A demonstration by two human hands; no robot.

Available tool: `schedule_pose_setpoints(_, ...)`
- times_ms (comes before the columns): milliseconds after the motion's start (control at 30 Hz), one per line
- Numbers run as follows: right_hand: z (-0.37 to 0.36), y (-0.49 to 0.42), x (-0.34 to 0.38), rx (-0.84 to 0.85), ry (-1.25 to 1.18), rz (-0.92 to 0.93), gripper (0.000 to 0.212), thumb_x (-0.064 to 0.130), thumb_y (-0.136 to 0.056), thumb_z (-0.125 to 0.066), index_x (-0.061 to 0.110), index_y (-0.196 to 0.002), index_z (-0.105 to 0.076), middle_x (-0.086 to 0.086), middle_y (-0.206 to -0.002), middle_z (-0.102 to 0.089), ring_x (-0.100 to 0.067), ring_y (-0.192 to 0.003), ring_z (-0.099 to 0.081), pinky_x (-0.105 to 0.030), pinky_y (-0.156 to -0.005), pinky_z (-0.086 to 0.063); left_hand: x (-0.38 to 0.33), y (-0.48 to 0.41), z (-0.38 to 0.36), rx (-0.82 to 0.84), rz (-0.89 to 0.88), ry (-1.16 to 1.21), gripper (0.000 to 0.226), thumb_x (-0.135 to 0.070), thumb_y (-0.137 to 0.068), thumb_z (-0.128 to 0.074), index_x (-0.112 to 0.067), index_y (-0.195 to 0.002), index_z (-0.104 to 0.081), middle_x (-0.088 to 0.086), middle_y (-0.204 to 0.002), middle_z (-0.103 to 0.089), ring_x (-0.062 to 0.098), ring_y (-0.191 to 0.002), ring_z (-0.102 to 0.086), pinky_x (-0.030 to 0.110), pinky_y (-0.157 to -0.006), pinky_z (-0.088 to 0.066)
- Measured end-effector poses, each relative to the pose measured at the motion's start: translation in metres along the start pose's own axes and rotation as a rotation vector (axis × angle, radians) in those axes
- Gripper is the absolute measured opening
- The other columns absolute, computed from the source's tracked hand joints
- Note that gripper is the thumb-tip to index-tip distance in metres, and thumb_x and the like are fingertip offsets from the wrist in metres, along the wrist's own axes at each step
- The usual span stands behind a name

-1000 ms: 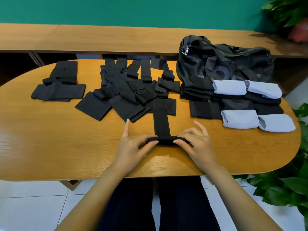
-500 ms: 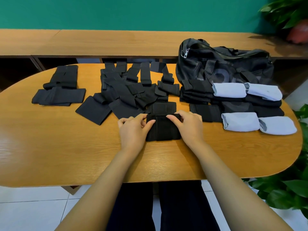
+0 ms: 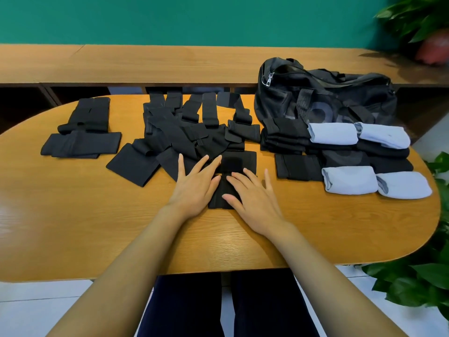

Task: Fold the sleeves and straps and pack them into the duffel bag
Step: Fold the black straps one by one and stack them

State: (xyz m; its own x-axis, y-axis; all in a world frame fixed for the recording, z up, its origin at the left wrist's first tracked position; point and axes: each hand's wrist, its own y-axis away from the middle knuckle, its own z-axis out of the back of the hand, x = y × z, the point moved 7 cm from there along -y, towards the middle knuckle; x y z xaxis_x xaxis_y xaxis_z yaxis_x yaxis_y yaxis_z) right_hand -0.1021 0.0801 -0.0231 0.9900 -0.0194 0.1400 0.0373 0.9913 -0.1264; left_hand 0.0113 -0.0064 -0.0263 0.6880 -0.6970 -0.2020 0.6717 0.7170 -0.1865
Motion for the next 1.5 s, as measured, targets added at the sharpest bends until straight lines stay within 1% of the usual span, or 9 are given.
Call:
schedule_pose_setpoints(100, 0.0, 0.016, 0.004, -0.011, -0.018, 0.028, 0.072, 0.063, -0.095, -0.006, 0.028, -0.149, -0.037, 0.009, -0.153, -0.039, -0.012, -0.147, -0.02, -0.048, -0.118, 0.012, 0.0, -0.004, 0.0, 0.006, 0.003, -0.022, 0.057, -0.047, -0.102, -0.012, -0.026, -0.153, -0.026, -0.011, -0.151, -0.042, 0.011, -0.148, -0.018, 0.054, -0.113, 0.023)
schedule_pose_setpoints(233, 0.0, 0.038, 0.005, 0.007, -0.021, 0.05, 0.064, 0.063, -0.099, -0.012, 0.03, -0.148, -0.037, 0.012, -0.152, -0.038, -0.01, -0.148, -0.016, -0.05, -0.119, 0.014, -0.004, -0.008, 0.002, 0.025, 0.002, -0.102, 0.068, -0.052, -0.097, 0.003, -0.03, -0.15, -0.033, -0.013, -0.155, -0.035, 0.012, -0.149, -0.015, 0.055, -0.112, 0.024)
schedule_pose_setpoints(433, 0.01, 0.057, -0.002, -0.047, -0.073, 0.074, 0.063, 0.064, -0.098, -0.016, 0.033, -0.147, -0.041, 0.014, -0.155, -0.035, -0.011, -0.15, -0.007, -0.054, -0.119, 0.009, -0.009, -0.009, 0.002, 0.051, 0.064, -0.057, 0.061, -0.053, -0.1, -0.009, -0.028, -0.155, -0.02, -0.009, -0.161, -0.023, 0.012, -0.15, -0.004, 0.053, -0.112, 0.025)
schedule_pose_setpoints(567, 0.022, 0.066, -0.016, -0.118, -0.148, 0.077, 0.061, 0.065, -0.099, -0.02, 0.034, -0.145, -0.043, 0.016, -0.155, -0.033, -0.008, -0.15, -0.007, -0.055, -0.12, 0.0, -0.028, 0.03, 0.018, -0.039, -0.039, 0.084, 0.069, -0.063, -0.095, -0.01, -0.029, -0.154, -0.022, -0.011, -0.161, -0.016, 0.003, -0.149, 0.0, 0.051, -0.116, 0.021)
schedule_pose_setpoints(700, 0.017, 0.07, -0.032, -0.06, -0.154, 0.066, 0.069, 0.074, -0.093, -0.017, 0.036, -0.145, -0.042, 0.019, -0.154, -0.033, -0.003, -0.149, -0.005, -0.05, -0.121, 0.006, -0.04, 0.075, 0.017, 0.032, -0.106, 0.27, 0.072, -0.073, -0.091, -0.024, -0.033, -0.15, -0.032, -0.018, -0.157, -0.023, -0.008, -0.145, -0.002, 0.048, -0.118, 0.019)
schedule_pose_setpoints(867, 0.009, 0.07, -0.032, 0.035, -0.16, 0.064, 0.072, 0.08, -0.088, -0.013, 0.043, -0.147, -0.032, 0.023, -0.155, -0.026, 0.0, -0.148, 0.0, -0.045, -0.121, 0.012, -0.041, 0.085, 0.007, 0.066, -0.124, 0.276, 0.076, -0.075, -0.085, -0.045, -0.035, -0.149, -0.035, -0.021, -0.155, -0.025, -0.013, -0.143, -0.004, 0.043, -0.118, 0.02)
schedule_pose_setpoints(1133, 0.006, 0.07, -0.029, 0.103, -0.185, 0.089, 0.077, 0.086, -0.082, -0.017, 0.049, -0.149, -0.022, 0.029, -0.155, -0.011, 0.004, -0.146, 0.013, -0.046, -0.12, 0.015, -0.045, 0.087, 0.011, 0.025, -0.127, 0.227, 0.068, -0.073, -0.089, -0.037, -0.038, -0.147, -0.037, -0.015, -0.156, -0.029, -0.005, -0.145, -0.012, 0.039, -0.118, 0.02)
schedule_pose_setpoints(1300, 0.012, 0.075, -0.03, -0.031, -0.262, 0.117, 0.079, 0.084, -0.08, -0.039, 0.042, -0.146, -0.038, 0.026, -0.15, -0.03, 0.003, -0.147, -0.005, -0.042, -0.121, 0.011, -0.042, 0.088, 0.013, -0.033, -0.083, 0.299, 0.069, -0.073, -0.092, -0.023, -0.033, -0.144, -0.043, -0.015, -0.151, -0.039, -0.007, -0.142, -0.019, 0.036, -0.119, 0.018)
schedule_pose_setpoints(1500, 0.022, 0.078, -0.037, -0.264, -0.369, 0.101, 0.04, 0.051, -0.09, -0.051, 0.03, -0.12, -0.067, 0.015, -0.121, -0.065, 0.003, -0.127, -0.041, -0.046, -0.12, -0.012, -0.042, 0.09, 0.023, -0.092, -0.086, 0.342, 0.076, -0.08, -0.087, -0.02, -0.033, -0.138, -0.051, -0.012, -0.141, -0.053, -0.01, -0.132, -0.031, 0.04, -0.12, 0.016)
